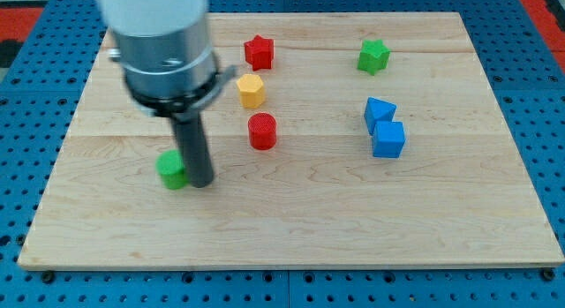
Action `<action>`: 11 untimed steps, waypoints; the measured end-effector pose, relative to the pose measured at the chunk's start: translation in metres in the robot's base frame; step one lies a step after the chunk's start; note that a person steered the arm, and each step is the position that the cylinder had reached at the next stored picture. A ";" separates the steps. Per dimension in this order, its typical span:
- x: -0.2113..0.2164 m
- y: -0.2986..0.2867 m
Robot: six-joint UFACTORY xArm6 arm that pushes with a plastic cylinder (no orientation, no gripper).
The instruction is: Place the blue cube below the red circle
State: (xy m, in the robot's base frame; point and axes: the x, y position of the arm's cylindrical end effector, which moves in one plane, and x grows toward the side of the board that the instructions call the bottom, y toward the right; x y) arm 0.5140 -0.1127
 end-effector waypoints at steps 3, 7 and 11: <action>0.009 0.143; -0.048 0.247; 0.000 0.134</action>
State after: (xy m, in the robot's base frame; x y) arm 0.5138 0.0215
